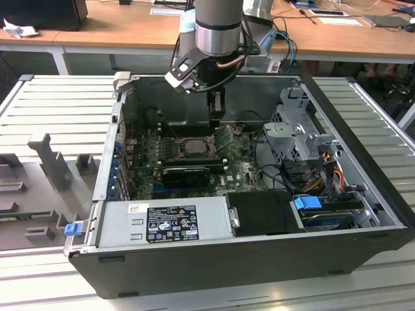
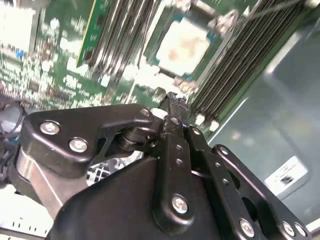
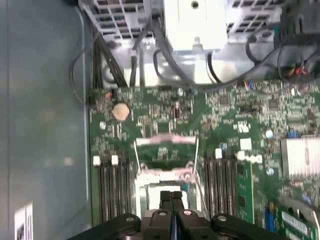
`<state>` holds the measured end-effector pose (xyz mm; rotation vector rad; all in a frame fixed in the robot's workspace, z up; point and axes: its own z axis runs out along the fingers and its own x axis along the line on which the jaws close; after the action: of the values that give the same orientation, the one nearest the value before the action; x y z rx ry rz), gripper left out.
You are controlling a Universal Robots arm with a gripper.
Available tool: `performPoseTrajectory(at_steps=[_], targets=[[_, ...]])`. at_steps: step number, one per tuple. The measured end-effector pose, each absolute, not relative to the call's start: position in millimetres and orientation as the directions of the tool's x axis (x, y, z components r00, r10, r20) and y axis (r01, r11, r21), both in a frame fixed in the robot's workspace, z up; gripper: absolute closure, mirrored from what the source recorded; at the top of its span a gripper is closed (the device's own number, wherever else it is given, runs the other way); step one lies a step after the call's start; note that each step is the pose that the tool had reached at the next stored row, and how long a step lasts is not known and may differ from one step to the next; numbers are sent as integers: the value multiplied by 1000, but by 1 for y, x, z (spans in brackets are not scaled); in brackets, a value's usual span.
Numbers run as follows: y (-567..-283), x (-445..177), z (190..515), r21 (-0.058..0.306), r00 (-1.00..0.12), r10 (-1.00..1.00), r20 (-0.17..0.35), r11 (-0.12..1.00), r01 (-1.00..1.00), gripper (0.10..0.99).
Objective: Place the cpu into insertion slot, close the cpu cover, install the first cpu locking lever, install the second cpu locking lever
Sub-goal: 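Close the cpu cover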
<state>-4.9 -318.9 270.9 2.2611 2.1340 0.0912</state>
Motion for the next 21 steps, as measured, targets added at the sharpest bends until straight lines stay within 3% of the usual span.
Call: performPoseTrajectory(at_steps=[11, 21], targets=[[-319, 33, 264, 60, -40, 999, 21, 39, 997, 980], [-318, 58, 257, 49, -43, 999, 21, 42, 998, 980]])
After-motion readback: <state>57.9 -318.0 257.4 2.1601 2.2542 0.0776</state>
